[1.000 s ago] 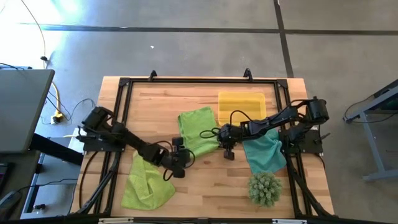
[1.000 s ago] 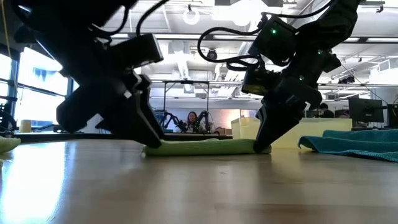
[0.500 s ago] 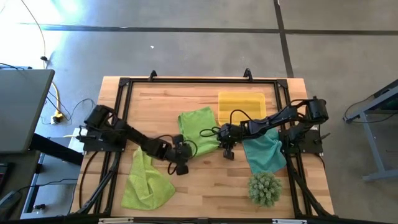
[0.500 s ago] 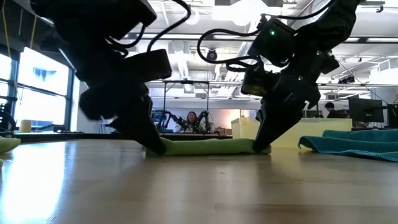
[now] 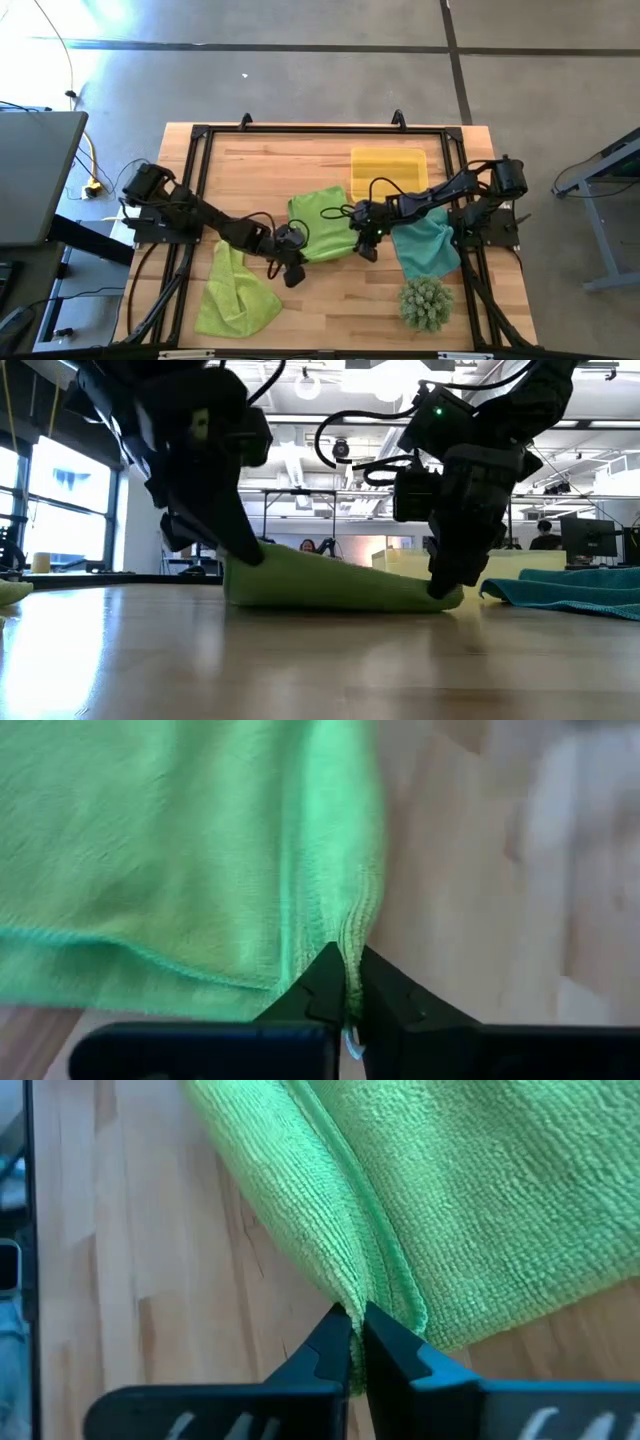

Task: Roll microfiber towels into tight, uniform cylinder then place into a basket
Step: Roll the top green microfiber towel

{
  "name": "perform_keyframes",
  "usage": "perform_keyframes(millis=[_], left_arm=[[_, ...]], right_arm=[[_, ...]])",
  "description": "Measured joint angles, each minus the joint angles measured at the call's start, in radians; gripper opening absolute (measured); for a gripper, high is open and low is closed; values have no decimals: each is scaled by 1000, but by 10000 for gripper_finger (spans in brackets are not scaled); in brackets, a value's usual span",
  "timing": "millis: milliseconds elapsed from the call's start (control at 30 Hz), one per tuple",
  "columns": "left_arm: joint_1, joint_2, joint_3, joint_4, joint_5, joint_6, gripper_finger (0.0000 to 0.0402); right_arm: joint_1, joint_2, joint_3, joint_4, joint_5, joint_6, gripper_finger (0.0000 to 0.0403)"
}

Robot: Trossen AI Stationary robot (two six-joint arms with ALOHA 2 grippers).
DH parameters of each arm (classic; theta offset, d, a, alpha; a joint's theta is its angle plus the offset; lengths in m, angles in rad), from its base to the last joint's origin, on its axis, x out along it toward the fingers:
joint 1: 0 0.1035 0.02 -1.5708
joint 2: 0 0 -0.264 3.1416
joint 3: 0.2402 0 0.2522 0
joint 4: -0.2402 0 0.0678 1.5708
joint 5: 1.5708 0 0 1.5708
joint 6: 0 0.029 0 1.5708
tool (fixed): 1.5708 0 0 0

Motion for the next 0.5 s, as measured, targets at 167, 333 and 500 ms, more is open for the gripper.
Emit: perform_keyframes(millis=[167, 333, 500], left_arm=[[0, 17, 0, -112, -57, -185, 5], [0, 26, -1, -159, -102, -285, 5], [1, 26, 0, -165, -117, -302, 5]], right_arm=[[0, 0, 23, 7, 6, 65, 5], [0, -2, 31, 14, 69, 105, 5], [0, 2, 31, 14, 133, 32, 6]])
